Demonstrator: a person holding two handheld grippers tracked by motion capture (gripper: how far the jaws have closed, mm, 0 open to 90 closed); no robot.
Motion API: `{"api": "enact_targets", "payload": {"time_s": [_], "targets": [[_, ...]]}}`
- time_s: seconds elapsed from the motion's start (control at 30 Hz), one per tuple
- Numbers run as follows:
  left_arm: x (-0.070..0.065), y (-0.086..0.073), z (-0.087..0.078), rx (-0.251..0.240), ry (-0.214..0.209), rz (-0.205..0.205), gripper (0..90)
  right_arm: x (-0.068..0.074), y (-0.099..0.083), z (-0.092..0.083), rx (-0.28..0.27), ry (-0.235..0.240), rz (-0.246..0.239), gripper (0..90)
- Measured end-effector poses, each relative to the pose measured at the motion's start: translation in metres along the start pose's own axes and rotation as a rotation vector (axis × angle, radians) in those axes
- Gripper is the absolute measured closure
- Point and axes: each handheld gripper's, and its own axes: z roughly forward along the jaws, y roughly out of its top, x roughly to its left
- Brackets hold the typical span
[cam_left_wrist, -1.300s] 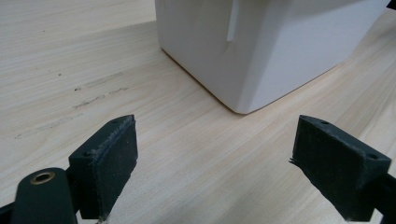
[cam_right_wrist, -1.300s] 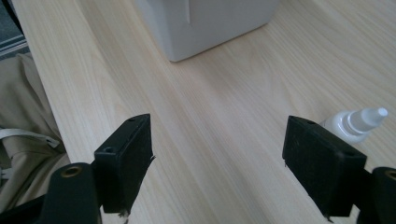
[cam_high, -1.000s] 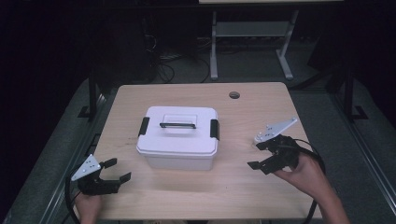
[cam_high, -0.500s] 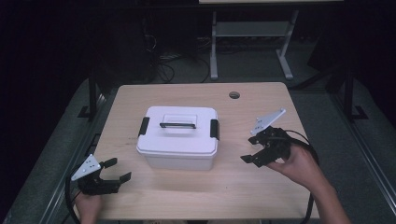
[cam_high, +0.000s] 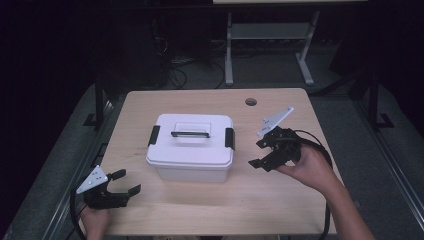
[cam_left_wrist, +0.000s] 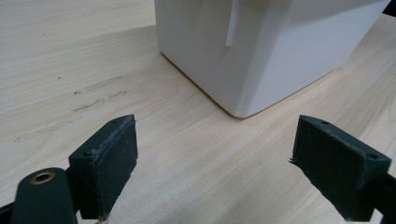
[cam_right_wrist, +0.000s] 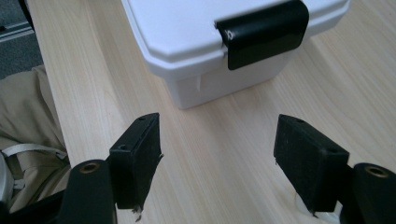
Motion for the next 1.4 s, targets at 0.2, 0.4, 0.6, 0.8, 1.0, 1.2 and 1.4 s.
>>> {"api": "enact_targets", "payload": {"time_s": [0.2, 0.4, 0.6, 0.8, 1.0, 1.2, 1.4], "targets": [[0.000, 0.000, 0.000, 0.000, 0.000, 0.001, 13.1, 0.000, 0.013, 0.005, -0.005, 0.008, -0.018, 31.4], [0.002, -0.001, -0.002, -0.009, 0.003, -0.008, 13.1, 0.001, 0.029, 0.009, -0.003, 0.017, -0.042, 31.4], [0.002, -0.001, -0.003, -0.011, 0.002, -0.011, 13.1, 0.002, 0.042, 0.011, -0.004, 0.025, -0.060, 31.3], [0.003, -0.001, -0.003, -0.012, 0.003, -0.011, 13.1, 0.002, 0.052, 0.013, -0.008, 0.033, -0.071, 31.3], [0.003, -0.002, -0.004, -0.015, 0.002, -0.013, 13.1, 0.001, 0.061, 0.017, -0.006, 0.044, -0.083, 31.3], [0.003, -0.002, -0.004, -0.017, 0.002, -0.017, 13.1, 0.001, 0.071, 0.021, -0.008, 0.051, -0.093, 31.3], [0.003, -0.002, -0.004, -0.019, 0.000, -0.017, 13.1, 0.001, 0.080, 0.024, -0.006, 0.055, -0.109, 31.3]]}}
